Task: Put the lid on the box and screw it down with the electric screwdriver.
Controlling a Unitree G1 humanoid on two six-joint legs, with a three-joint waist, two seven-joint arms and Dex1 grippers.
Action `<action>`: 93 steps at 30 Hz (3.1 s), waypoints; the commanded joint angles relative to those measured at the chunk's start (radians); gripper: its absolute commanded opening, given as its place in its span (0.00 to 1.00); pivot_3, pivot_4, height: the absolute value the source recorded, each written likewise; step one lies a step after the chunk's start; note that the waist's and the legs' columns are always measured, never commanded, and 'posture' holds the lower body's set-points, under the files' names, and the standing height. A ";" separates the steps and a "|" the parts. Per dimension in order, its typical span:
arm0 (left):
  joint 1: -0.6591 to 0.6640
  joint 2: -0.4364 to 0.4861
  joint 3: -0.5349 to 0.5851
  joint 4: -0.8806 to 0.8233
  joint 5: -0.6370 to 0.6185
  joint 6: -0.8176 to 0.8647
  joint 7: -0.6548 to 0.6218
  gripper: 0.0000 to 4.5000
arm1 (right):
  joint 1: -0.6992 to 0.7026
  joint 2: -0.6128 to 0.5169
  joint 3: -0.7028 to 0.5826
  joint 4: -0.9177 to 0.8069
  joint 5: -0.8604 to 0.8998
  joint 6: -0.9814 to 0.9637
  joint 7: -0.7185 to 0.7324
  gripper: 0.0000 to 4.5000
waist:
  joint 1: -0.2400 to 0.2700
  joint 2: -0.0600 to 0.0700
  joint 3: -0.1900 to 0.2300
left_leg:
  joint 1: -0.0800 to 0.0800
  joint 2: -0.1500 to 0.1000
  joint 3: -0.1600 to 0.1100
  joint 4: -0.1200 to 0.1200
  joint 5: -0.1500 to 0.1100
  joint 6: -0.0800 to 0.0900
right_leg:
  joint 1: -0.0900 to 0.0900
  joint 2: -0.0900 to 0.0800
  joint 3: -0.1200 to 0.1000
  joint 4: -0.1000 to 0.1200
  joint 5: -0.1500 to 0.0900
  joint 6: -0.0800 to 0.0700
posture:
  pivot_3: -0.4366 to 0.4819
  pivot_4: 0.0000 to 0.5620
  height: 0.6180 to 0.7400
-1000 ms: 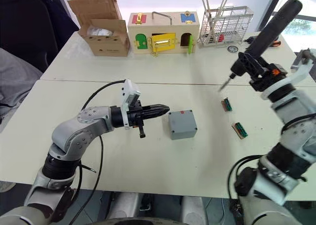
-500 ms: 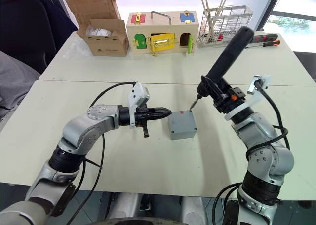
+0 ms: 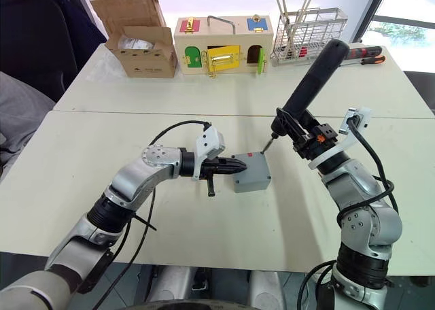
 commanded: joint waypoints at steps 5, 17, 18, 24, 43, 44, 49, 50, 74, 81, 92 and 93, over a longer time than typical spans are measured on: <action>0.006 -0.017 -0.003 -0.006 0.026 -0.005 -0.009 0.02 | 0.019 -0.039 0.051 -0.023 -0.012 -0.071 0.014 0.41 | 0.000 0.000 0.000 | 0.000 0.000 0.000 0.000 -0.003 0.005 | 0.000 0.000 0.000 0.000 0.000 0.000 | 0.48 0.27 0.91; 0.033 0.011 -0.047 0.028 0.124 -0.003 0.007 0.02 | 0.030 -0.108 0.276 -0.028 -0.147 -0.145 0.047 0.41 | -0.002 -0.011 -0.007 | 0.005 0.001 0.000 0.000 -0.003 0.005 | 0.004 0.000 0.000 -0.001 -0.001 0.000 | 0.48 0.27 0.91; 0.036 0.011 -0.047 0.029 0.127 0.001 0.009 0.02 | 0.033 -0.109 0.285 -0.027 -0.153 -0.149 0.048 0.41 | -0.002 -0.013 -0.008 | 0.007 0.001 0.000 0.000 -0.003 0.006 | 0.005 0.000 0.000 0.000 -0.003 -0.001 | 0.48 0.27 0.91; 0.046 0.018 -0.071 0.051 0.173 0.001 0.029 0.02 | 0.073 -0.105 0.320 0.001 -0.191 -0.177 0.050 0.41 | -0.003 -0.022 -0.017 | 0.016 0.002 -0.001 -0.002 -0.006 0.008 | 0.013 0.000 0.000 0.000 -0.008 -0.005 | 0.48 0.27 0.91; 0.052 0.009 -0.063 0.042 0.169 0.020 0.027 0.02 | 0.124 -0.095 0.398 0.085 -0.263 -0.221 0.081 0.41 | -0.005 -0.033 -0.038 | 0.018 0.005 -0.001 -0.003 -0.009 0.006 | 0.013 -0.002 -0.001 0.000 -0.013 -0.014 | 0.48 0.27 0.91; 0.053 0.009 -0.063 0.041 0.169 0.020 0.028 0.02 | 0.131 -0.095 0.397 0.090 -0.266 -0.226 0.083 0.41 | -0.005 -0.033 -0.039 | 0.018 0.005 -0.001 -0.003 -0.009 0.006 | 0.013 -0.003 -0.001 0.000 -0.013 -0.014 | 0.48 0.27 0.91; 0.059 0.011 -0.064 0.038 0.170 0.022 0.029 0.02 | 0.152 -0.083 0.385 0.111 -0.261 -0.241 0.079 0.41 | -0.005 -0.036 -0.043 | 0.019 0.007 -0.001 -0.003 -0.011 0.004 | 0.013 -0.003 0.000 -0.001 -0.014 -0.016 | 0.48 0.27 0.91; 0.059 0.011 -0.064 0.038 0.170 0.022 0.029 0.02 | 0.154 -0.080 0.381 0.114 -0.259 -0.243 0.078 0.41 | -0.005 -0.036 -0.044 | 0.020 0.008 -0.001 -0.003 -0.012 0.003 | 0.013 -0.002 0.000 -0.001 -0.015 -0.017 | 0.48 0.27 0.91; 0.068 0.008 -0.068 0.035 0.179 0.020 0.037 0.02 | 0.151 -0.064 0.393 0.210 -0.293 -0.275 0.078 0.41 | -0.005 -0.035 -0.060 | 0.024 0.012 -0.002 -0.008 -0.015 0.000 | 0.015 -0.001 -0.001 -0.008 -0.017 -0.022 | 0.48 0.27 0.91; 0.070 0.009 -0.067 0.035 0.178 0.021 0.037 0.02 | 0.145 -0.063 0.392 0.213 -0.294 -0.279 0.075 0.41 | -0.006 -0.035 -0.059 | 0.029 0.012 -0.001 -0.013 -0.017 -0.003 | 0.020 -0.001 -0.001 -0.014 -0.017 -0.022 | 0.48 0.27 0.91; 0.071 0.004 -0.065 0.042 0.180 0.016 0.039 0.02 | 0.122 -0.076 0.348 0.157 -0.267 -0.263 0.053 0.41 | -0.006 -0.034 -0.058 | 0.035 0.012 -0.001 -0.020 -0.017 -0.004 | 0.024 -0.001 -0.001 -0.018 -0.017 -0.023 | 0.48 0.27 0.91; 0.073 0.007 -0.064 0.039 0.179 0.014 0.038 0.02 | 0.111 -0.077 0.335 0.134 -0.253 -0.254 0.044 0.41 | -0.005 -0.033 -0.056 | 0.035 0.012 -0.001 -0.020 -0.017 -0.004 | 0.024 -0.001 -0.001 -0.018 -0.017 -0.023 | 0.48 0.27 0.91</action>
